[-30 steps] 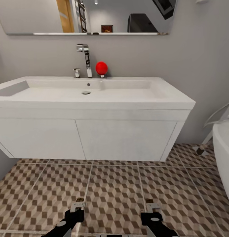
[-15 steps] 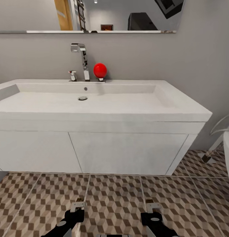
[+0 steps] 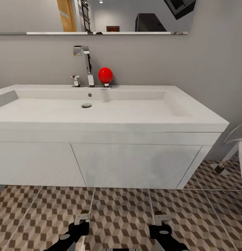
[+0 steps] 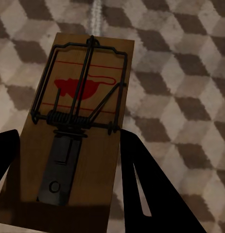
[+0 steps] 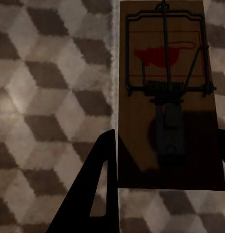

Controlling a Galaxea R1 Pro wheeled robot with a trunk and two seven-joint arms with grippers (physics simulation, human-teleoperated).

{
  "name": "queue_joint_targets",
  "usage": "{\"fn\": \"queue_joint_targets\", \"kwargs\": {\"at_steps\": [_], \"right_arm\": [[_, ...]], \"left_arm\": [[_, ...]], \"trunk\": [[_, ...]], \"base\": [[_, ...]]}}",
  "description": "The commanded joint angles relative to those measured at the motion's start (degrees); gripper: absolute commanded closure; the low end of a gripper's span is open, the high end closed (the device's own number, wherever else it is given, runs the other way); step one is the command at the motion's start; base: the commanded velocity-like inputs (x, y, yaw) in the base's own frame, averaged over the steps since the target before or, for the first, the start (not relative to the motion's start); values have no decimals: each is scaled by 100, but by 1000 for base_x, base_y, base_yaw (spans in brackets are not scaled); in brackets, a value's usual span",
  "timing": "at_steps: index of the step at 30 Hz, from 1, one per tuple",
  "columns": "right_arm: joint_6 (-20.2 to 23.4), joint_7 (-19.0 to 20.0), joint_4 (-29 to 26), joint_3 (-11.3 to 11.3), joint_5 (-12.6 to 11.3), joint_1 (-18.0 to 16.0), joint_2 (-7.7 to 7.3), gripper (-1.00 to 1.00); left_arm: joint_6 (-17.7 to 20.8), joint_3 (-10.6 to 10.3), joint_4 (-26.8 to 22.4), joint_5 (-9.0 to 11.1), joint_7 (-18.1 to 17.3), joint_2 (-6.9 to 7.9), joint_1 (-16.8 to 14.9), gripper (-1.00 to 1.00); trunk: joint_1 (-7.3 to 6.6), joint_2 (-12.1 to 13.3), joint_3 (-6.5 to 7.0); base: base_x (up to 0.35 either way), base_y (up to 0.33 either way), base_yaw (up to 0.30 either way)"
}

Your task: Take the four mousetraps from the cabinet in the bathroom and place them on the bathroom floor. Make sure all four end up on the same floor surface, and ensure that at least two of them are either under or directly next to the same bathroom sink.

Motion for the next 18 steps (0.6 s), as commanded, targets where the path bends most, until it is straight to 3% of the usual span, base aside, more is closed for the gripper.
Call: {"fn": "queue_joint_targets", "kwargs": {"at_steps": [1,18], "right_arm": [[12,-23,-2,14,23,-2,1,100],[18,-22,-79,24,34,-2,14,100]], "left_arm": [[-19,-51,0,30,35,4,-3,100],[-15,-46,9,51,46,12,-3,100]], "trunk": [[-1,-2,-4],[-1,-2,-4]], "base": [[0,0,0],[0,0,0]]}}
